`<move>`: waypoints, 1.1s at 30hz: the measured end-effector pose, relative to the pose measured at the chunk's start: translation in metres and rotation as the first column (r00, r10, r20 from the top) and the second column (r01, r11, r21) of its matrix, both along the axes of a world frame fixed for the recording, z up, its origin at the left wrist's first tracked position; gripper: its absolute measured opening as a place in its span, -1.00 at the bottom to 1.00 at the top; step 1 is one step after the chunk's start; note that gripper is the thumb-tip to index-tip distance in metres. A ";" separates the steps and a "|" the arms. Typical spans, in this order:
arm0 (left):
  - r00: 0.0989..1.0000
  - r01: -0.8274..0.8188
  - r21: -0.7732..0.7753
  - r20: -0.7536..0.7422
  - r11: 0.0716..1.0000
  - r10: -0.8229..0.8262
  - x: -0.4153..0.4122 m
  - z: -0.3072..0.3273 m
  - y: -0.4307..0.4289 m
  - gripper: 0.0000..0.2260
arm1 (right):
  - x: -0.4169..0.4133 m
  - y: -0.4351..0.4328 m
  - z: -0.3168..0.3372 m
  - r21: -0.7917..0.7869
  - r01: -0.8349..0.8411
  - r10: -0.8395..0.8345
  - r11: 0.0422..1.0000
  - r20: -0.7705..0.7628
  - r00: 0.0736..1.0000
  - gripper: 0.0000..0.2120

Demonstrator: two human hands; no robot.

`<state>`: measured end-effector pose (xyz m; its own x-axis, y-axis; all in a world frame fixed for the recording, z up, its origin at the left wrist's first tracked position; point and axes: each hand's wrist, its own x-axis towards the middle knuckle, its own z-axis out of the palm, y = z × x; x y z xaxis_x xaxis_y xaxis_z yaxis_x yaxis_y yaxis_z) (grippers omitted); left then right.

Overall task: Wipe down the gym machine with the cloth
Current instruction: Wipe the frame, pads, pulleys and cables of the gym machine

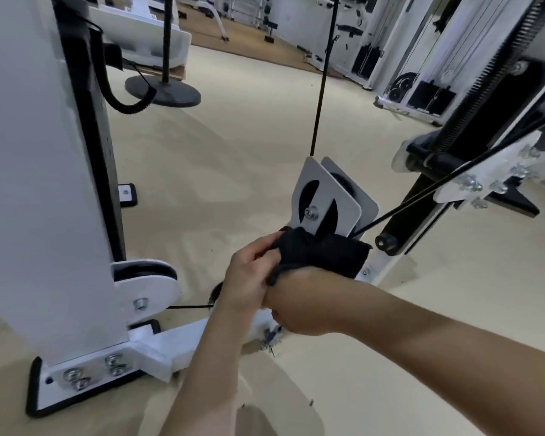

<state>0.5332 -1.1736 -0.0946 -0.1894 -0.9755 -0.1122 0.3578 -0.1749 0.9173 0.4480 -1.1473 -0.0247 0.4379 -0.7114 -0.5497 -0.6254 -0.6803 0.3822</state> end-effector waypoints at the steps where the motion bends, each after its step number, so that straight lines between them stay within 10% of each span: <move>1: 0.999 0.019 0.018 -0.037 1.000 -0.018 -0.001 0.001 -0.004 -0.77 | -0.003 0.003 0.009 0.005 0.040 -0.041 0.999 0.160 0.986 -0.73; 3: 1.000 -0.025 0.054 -0.007 0.998 0.026 -0.005 0.002 -0.011 -0.80 | -0.007 0.010 0.029 -0.103 0.094 -0.048 0.990 0.383 0.923 -0.78; 6: 0.975 -0.222 0.064 0.017 0.973 0.221 -0.017 -0.002 -0.017 -0.73 | -0.016 0.001 0.046 -0.527 0.013 0.157 0.850 0.276 0.948 -0.69; 8: 0.946 -0.320 -0.018 -0.069 0.947 0.318 -0.026 -0.003 -0.011 -0.72 | -0.019 -0.008 0.056 -0.634 0.190 -0.038 0.750 0.246 0.969 -0.51; 11: 0.964 -0.264 -0.275 -0.082 0.924 0.252 -0.052 -0.002 0.002 -0.87 | -0.020 -0.020 0.061 -0.511 0.529 -0.402 0.678 0.344 0.848 -0.27; 14: 0.925 -0.306 -0.519 0.035 0.798 0.378 -0.078 -0.004 0.008 -0.92 | -0.022 -0.030 0.071 -0.495 0.598 -0.379 0.630 0.476 0.793 -0.35; 17: 0.858 -0.474 -0.377 0.005 0.796 0.513 -0.078 -0.016 -0.015 -0.74 | -0.018 -0.035 0.088 -0.477 0.580 -0.321 0.660 0.519 0.792 -0.90; 22: 0.949 -0.310 0.055 0.080 0.949 0.305 -0.044 -0.026 -0.052 -0.64 | -0.019 -0.047 0.106 -0.320 0.635 -0.427 0.703 0.524 0.737 -0.67; 26: 0.940 -0.263 -0.168 -0.265 0.950 0.213 -0.029 0.012 -0.042 -0.57 | -0.019 -0.051 0.102 -0.169 0.721 -0.464 0.672 0.662 0.588 -0.66; 28: 0.969 -0.198 -0.354 -0.212 0.914 0.127 -0.045 0.033 -0.044 -0.58 | -0.017 -0.052 0.096 -0.258 0.677 -0.416 0.689 0.625 0.661 -0.62; 33: 0.952 -0.230 -0.216 -0.254 0.949 0.173 -0.063 0.036 -0.055 -0.81 | -0.020 -0.051 0.089 -0.376 0.634 -0.325 0.676 0.620 0.714 -0.59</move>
<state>0.4702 -1.2290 -0.0587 0.0217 -0.9879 0.1535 0.5677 0.1386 0.8115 0.4284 -1.1985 0.0642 0.0246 -0.9868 0.1603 -0.9913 -0.0033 0.1316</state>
